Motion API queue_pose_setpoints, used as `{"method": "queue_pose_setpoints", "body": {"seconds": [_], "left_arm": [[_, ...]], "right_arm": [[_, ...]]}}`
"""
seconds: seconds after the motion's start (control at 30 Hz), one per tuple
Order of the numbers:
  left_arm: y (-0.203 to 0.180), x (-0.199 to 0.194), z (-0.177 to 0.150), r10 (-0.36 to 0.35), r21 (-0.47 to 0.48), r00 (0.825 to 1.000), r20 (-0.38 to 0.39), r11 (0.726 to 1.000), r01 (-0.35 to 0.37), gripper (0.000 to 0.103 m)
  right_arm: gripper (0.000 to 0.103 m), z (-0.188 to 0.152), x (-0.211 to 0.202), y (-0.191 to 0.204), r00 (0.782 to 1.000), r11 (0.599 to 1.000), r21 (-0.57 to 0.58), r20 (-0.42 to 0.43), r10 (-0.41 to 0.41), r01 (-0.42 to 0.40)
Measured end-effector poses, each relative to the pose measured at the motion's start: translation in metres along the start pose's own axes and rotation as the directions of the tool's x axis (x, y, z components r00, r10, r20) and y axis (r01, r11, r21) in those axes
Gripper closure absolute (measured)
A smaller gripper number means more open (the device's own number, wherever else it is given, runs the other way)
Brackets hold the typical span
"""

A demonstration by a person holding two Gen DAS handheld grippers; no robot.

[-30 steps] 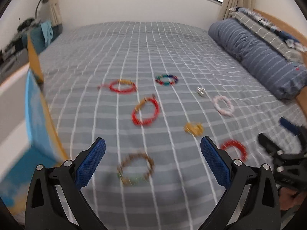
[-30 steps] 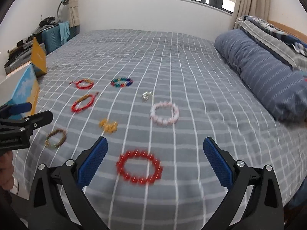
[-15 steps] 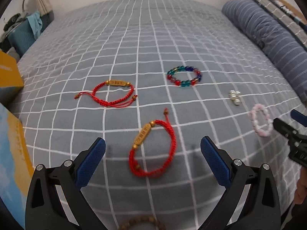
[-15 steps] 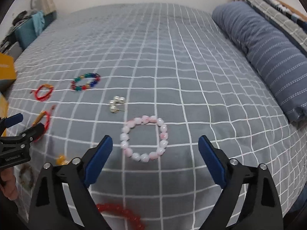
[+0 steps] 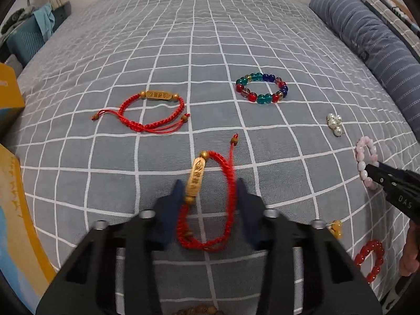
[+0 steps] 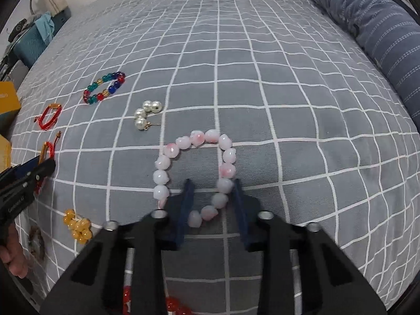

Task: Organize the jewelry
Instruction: 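Grasp the red cord bracelet with left tool while right tool grasps pink-white bead bracelet, then carry both held bracelets over to the white cardboard box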

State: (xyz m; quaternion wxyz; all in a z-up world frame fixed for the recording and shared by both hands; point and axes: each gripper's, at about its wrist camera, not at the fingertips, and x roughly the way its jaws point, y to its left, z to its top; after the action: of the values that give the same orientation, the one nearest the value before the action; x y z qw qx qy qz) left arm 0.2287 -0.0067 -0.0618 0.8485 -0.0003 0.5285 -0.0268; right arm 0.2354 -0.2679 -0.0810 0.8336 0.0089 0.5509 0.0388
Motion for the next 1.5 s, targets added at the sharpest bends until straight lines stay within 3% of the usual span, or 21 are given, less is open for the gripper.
{"method": "queue_pose_setpoints", "body": {"seconds": [0.07,0.13,0.87,1.5], "left_arm": [[0.001,0.001,0.001,-0.008,-0.008,1.000,-0.003,1.000,0.008,0.088],[0.004,-0.001,0.001,-0.016,-0.012,1.000,-0.004,1.000,0.016,0.090],[-0.004,-0.062,-0.018,-0.043,0.029,0.996,0.082,0.999,0.041,0.090],[0.001,-0.105,-0.020,-0.050,0.032,0.991,0.125,0.998,0.046,0.090]], "right_arm": [[0.092,-0.001,-0.001,0.001,1.000,1.000,-0.001,0.000,0.000,0.000],[0.092,-0.002,-0.003,0.001,1.000,1.000,0.009,0.002,0.003,-0.003],[0.092,-0.001,-0.070,0.008,0.987,0.999,0.002,0.157,0.034,-0.035],[0.092,-0.003,-0.116,0.027,0.971,0.998,-0.039,0.232,0.063,-0.056]]}}
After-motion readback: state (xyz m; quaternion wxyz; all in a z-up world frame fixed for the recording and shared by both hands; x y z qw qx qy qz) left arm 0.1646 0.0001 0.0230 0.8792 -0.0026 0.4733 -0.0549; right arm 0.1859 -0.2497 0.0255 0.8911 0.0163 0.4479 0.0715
